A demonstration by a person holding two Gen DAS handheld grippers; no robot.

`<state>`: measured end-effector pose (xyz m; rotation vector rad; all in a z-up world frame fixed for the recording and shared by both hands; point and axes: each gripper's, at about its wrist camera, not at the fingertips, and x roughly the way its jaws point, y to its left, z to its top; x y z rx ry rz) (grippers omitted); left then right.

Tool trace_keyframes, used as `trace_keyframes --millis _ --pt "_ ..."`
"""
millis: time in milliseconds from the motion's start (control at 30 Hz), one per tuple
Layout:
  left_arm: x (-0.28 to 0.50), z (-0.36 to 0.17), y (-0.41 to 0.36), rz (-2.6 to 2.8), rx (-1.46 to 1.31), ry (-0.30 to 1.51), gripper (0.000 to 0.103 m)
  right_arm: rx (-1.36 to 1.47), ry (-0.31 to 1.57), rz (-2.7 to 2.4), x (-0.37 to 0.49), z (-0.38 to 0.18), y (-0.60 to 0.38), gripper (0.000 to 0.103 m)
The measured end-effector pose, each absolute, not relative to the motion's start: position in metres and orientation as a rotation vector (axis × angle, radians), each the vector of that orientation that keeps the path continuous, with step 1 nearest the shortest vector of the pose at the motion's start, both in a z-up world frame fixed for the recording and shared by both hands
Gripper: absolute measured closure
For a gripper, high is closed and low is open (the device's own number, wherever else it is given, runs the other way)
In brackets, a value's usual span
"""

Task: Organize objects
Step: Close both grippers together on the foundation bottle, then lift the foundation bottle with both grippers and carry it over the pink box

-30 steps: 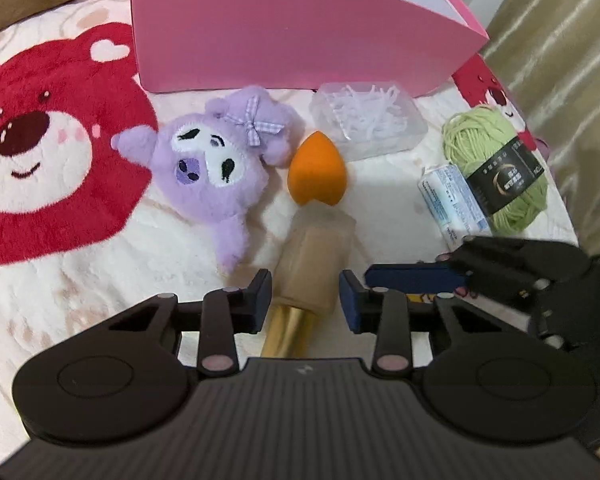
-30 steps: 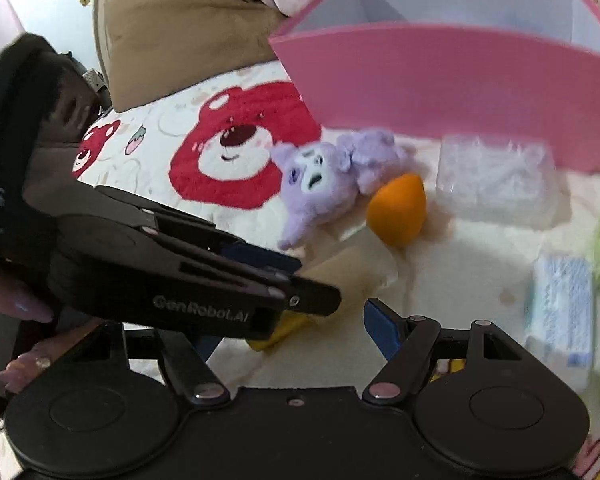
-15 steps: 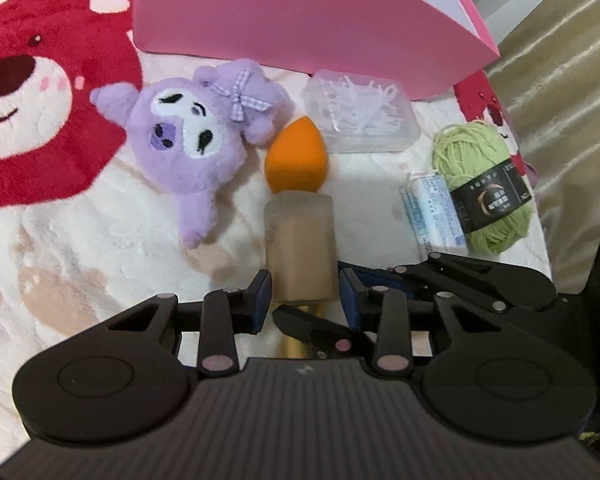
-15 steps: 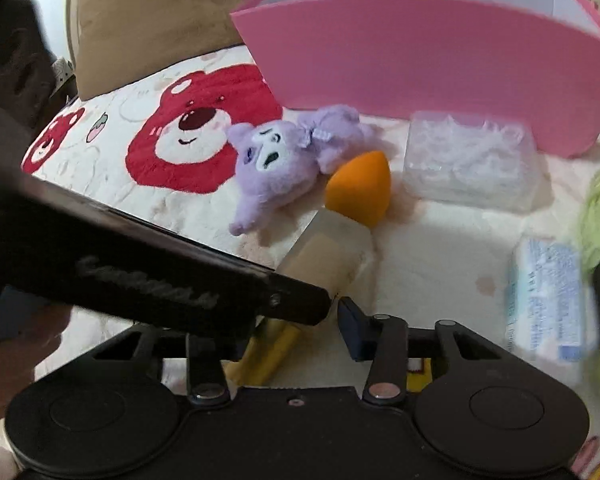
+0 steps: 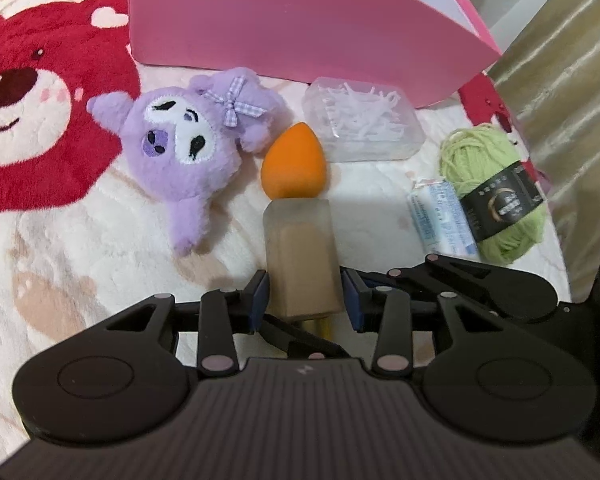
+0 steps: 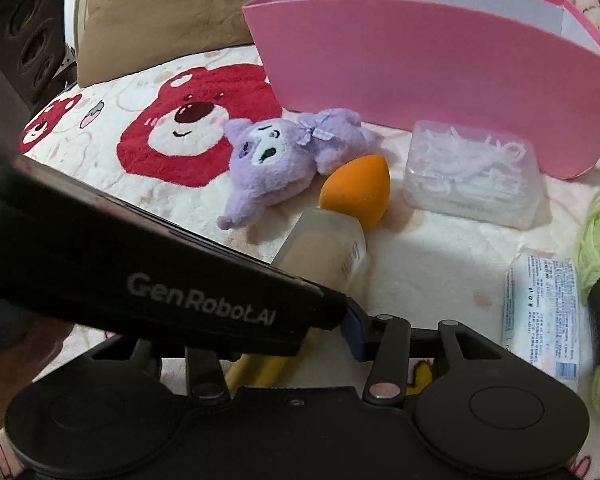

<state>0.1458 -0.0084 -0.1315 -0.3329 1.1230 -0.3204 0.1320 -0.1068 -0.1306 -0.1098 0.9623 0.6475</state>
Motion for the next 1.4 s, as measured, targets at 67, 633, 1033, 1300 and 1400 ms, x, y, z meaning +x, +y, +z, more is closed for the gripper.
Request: trace_keyframes --millis 67,633,1033,1300,1400 --pt "0.141 -0.127 -0.01 -0.328 -0.33 1.129 0.065 -0.101 0.978 0.648 0.129 -0.126 -0.109 0.051" --pt "0.094 -0.044 -0.016 -0.391 -0.215 1.091 0.065 -0.055 0.954 0.625 0.08 -0.051 -0.116 0.051" --pt "0.121 0.025 -0.022 -0.44 -0.161 1.016 0.065 -0.145 0.853 0.577 0.096 0.014 -0.117 0.052" --pt "0.196 0.066 -0.026 -0.377 -0.146 0.975 0.067 -0.181 0.762 0.544 0.166 0.052 -0.111 0.052" --pt "0.234 0.071 -0.021 -0.363 -0.201 0.986 0.067 -0.225 0.743 0.523 0.198 0.058 -0.105 0.052"
